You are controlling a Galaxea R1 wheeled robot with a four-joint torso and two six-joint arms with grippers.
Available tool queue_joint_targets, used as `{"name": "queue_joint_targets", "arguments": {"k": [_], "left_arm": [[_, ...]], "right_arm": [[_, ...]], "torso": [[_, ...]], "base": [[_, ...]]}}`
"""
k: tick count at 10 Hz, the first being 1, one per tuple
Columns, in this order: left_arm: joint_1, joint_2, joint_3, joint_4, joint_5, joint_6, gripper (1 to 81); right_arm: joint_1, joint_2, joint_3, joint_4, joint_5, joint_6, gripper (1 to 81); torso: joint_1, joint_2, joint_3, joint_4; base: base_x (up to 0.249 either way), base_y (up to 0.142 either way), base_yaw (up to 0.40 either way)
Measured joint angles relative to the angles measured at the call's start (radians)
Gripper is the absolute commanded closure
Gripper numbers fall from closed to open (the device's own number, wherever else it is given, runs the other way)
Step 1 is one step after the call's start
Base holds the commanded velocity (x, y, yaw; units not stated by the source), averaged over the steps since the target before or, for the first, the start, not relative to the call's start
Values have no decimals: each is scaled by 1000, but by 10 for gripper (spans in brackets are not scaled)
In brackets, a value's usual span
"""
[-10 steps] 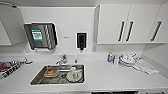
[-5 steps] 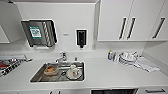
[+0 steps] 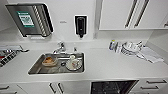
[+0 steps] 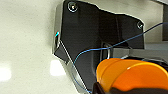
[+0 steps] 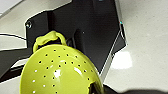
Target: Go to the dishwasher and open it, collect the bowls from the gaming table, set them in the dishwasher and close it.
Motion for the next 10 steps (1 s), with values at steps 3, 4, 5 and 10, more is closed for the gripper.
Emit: {"name": "queue_joint_targets", "arguments": {"k": [3,4,5,10], "left_arm": [[-87,-135,130,-2,-1,-25,811],[-106,-159,191,-3,3,-40,811],[-127,-181,239,-2,13,-43,811],[-404,-247,354,-2,196,-92,811]], "right_arm": [[16,3,30,0,3,0,811],[16,-1,36,0,3,0,811],[18,-5,43,0,4,0,811],[34,-5,60,0,9,0,811]], "torso": [[0,1,-45,0],[0,1,-45,0],[1,1,-45,0],[0,2,-74,0]], "base": [[0,0,0],[0,0,0],[0,0,0],[0,0,0]]}}
